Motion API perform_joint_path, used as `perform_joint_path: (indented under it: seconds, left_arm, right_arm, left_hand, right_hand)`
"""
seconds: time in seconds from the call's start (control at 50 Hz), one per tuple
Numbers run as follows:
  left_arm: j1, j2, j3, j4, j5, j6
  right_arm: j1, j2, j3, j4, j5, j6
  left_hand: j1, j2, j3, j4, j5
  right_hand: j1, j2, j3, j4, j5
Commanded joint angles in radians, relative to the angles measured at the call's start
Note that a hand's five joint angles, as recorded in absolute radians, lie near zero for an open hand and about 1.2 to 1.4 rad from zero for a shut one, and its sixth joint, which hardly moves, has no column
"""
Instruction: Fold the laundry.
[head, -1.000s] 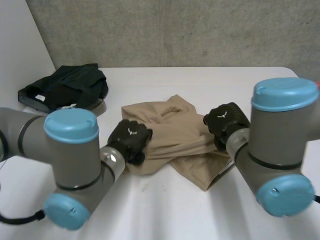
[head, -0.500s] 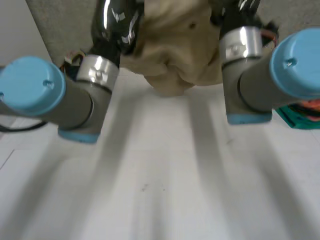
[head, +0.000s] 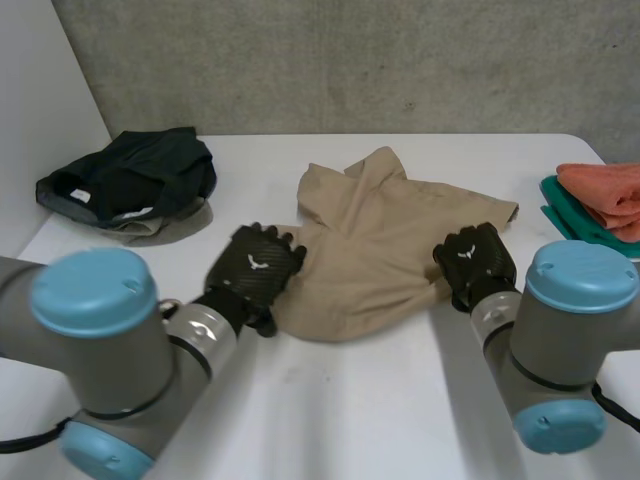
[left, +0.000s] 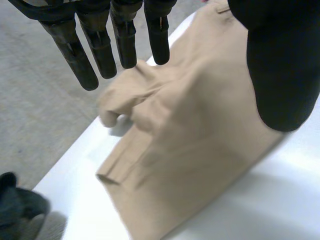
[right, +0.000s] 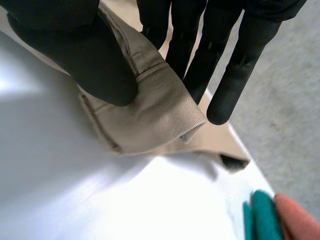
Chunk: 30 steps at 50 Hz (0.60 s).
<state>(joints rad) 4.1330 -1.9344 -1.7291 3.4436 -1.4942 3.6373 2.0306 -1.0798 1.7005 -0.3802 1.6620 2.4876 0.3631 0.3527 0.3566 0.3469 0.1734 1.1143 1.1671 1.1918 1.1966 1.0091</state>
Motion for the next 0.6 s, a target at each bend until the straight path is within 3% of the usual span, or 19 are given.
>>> perform_joint_path:
  seconds: [0.02, 0.16, 0.26, 0.4, 0.6]
  left_arm:
    - [0.090, 0.117, -0.053, -0.070, 0.008, -0.048]
    - [0.133, 0.095, -0.102, -0.070, 0.040, -0.098]
    - [0.159, 0.023, -0.101, -0.069, 0.152, -0.101]
    - [0.202, -0.055, -0.058, -0.012, 0.230, -0.095]
    - [0.196, -0.216, 0.068, 0.020, 0.235, -0.092]
  right_arm:
    - [-0.026, -0.066, 0.071, 0.050, -0.031, 0.053]
    - [-0.030, -0.084, 0.093, 0.055, -0.041, 0.145]
    - [-0.032, -0.083, 0.102, 0.057, -0.042, 0.159]
    - [-0.030, -0.083, 0.120, 0.057, -0.041, 0.157]
    - [-0.032, -0.083, 0.122, 0.057, -0.041, 0.159]
  left_hand:
    - [0.006, 0.016, 0.012, 0.022, 0.021]
    - [0.088, 0.098, 0.095, 0.104, 0.103]
    - [0.364, 0.374, 0.370, 0.380, 0.379]
    - [0.379, 0.389, 0.385, 0.395, 0.394]
    - [0.385, 0.395, 0.391, 0.401, 0.400]
  right_hand:
    - [0.282, 0.229, 0.204, 0.200, 0.213]
    - [0.282, 0.229, 0.204, 0.200, 0.213]
    - [0.282, 0.229, 0.204, 0.200, 0.213]
    - [0.282, 0.229, 0.204, 0.200, 0.213]
    - [0.282, 0.229, 0.204, 0.200, 0.213]
